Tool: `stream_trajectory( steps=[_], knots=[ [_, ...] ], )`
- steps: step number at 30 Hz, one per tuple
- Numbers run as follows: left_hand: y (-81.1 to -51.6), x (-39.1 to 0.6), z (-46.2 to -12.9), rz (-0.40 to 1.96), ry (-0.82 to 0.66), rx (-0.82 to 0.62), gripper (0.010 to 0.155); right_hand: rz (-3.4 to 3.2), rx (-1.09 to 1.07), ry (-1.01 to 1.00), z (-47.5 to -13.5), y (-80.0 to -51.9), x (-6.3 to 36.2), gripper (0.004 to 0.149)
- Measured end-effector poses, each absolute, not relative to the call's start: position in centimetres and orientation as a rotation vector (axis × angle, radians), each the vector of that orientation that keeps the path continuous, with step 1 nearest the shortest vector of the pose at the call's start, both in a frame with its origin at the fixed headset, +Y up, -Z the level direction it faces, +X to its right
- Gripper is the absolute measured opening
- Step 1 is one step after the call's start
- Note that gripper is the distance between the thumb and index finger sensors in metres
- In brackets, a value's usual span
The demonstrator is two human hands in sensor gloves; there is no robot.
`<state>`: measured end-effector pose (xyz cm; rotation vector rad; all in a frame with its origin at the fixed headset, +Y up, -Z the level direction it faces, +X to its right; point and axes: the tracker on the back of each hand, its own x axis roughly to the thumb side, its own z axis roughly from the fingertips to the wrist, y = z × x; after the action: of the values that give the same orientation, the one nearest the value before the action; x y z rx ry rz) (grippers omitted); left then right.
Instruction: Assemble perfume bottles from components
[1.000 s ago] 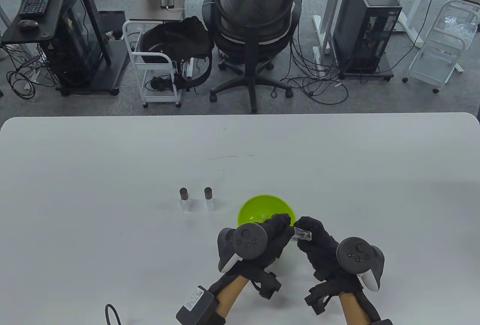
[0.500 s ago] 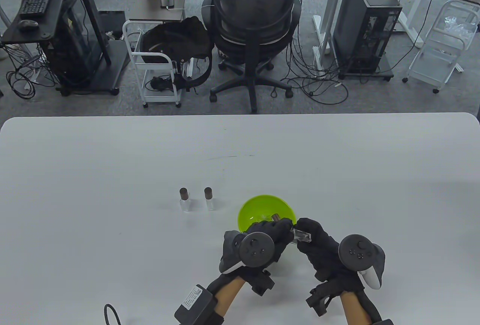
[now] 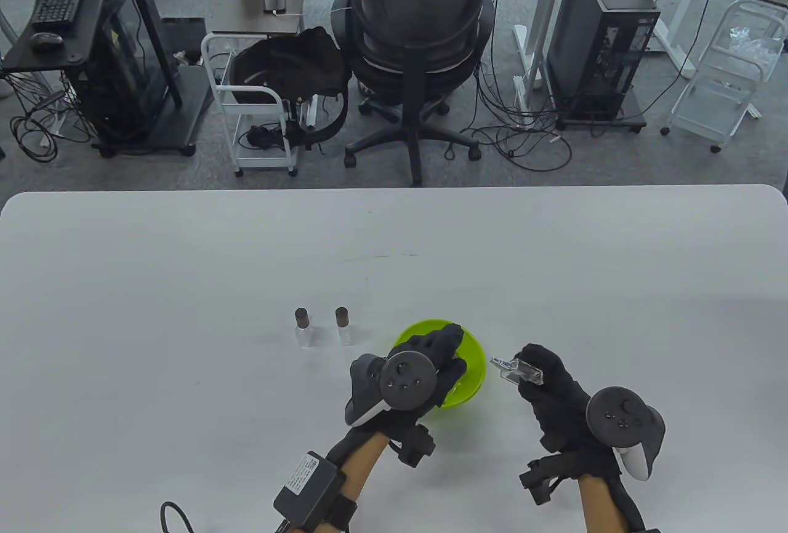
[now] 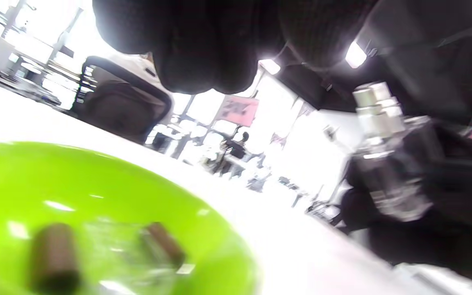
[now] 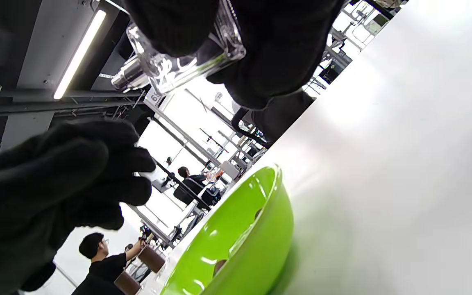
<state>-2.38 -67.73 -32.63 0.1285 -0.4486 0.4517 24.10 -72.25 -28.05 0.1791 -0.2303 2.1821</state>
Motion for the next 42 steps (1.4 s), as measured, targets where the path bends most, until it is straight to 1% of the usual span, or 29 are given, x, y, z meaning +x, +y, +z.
stream_trajectory(
  steps=[3,6,8,11,16,26,31,40,42],
  knots=[
    [-68.1,-1.6,-33.9,0.198,-0.401,0.056,0.058,2.16,0.145,-0.238,-28.1,-72.4,24.8,0.059],
    [-69.2,-0.6,-35.1,-0.033,-0.36,-0.029,0.06,2.155,0.124,-0.238,-28.2,-72.7,25.3,0.059],
    [-70.1,0.0,-35.7,-0.138,-0.344,-0.113,0.063,2.151,0.116,-0.237,-28.2,-72.8,25.4,0.059],
    [-71.1,0.8,-36.1,-0.23,-0.321,-0.166,0.066,2.149,0.112,-0.233,-28.3,-72.8,25.5,0.059],
    [-71.9,1.6,-36.6,-0.241,-0.248,-0.212,0.065,2.144,0.111,-0.234,-28.2,-72.6,25.5,0.059],
    [-73.6,3.9,-37.1,-0.391,-0.195,-0.264,0.072,2.132,0.105,-0.24,-28.2,-72.6,25.6,0.059],
    [-73.6,3.9,-36.6,-0.403,-0.181,-0.27,0.074,2.113,0.093,-0.235,-28.2,-72.7,25.8,0.059],
    [-73.4,3.5,-36.4,-0.376,-0.187,-0.285,0.085,2.113,0.088,-0.214,-28.2,-73.0,25.6,0.059],
    [-73.4,3.2,-36.3,-0.362,-0.185,-0.274,0.086,2.123,0.089,-0.207,-28.3,-73.1,25.5,0.059]
  ],
)
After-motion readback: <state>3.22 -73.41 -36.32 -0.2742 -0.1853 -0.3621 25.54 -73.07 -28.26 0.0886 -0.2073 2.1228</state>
